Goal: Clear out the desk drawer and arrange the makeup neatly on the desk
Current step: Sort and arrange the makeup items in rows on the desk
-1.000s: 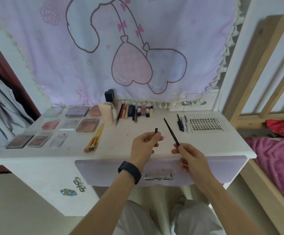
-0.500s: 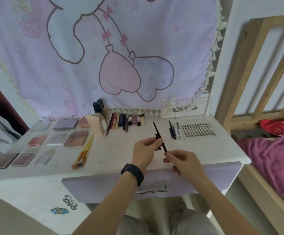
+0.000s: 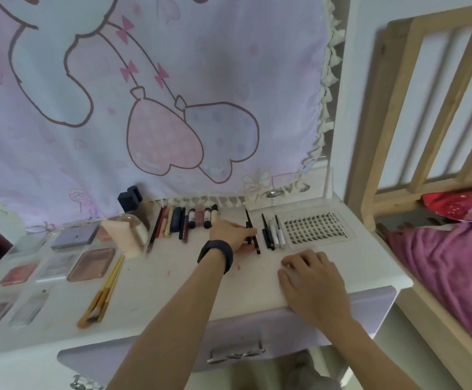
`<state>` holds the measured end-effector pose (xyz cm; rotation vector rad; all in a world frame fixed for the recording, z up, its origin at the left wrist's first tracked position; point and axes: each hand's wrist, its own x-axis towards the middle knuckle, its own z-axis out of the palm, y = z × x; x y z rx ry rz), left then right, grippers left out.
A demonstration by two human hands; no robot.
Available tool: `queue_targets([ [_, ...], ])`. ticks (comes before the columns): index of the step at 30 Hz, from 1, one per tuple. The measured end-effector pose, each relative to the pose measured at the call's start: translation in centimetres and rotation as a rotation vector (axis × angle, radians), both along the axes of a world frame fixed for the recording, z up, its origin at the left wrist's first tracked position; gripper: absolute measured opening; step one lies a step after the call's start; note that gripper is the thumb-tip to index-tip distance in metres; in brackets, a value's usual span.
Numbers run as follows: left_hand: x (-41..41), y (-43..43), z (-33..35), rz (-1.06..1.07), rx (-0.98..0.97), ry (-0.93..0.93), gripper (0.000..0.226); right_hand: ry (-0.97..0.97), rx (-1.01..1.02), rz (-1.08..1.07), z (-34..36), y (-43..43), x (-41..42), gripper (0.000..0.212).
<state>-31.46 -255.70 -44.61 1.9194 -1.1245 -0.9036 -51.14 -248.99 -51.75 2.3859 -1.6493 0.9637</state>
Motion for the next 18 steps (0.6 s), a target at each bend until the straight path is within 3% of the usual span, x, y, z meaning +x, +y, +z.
queue_targets([
  [7,-1.2,-1.3,-0.9,-0.031,0.033,-0.105,0.031,-0.029,-0.021,0.003,-0.2,0.1,0.0,0.025],
  [12,-1.5,-1.6,-1.0,0.008,0.053,0.004,0.025,-0.058,-0.026,0.012,-0.3,0.1,-0.1,0.023],
  [18,-1.7,-1.9,-1.1,0.011,0.036,0.007,0.025,-0.064,-0.009,0.005,-0.2,0.2,0.0,0.026],
])
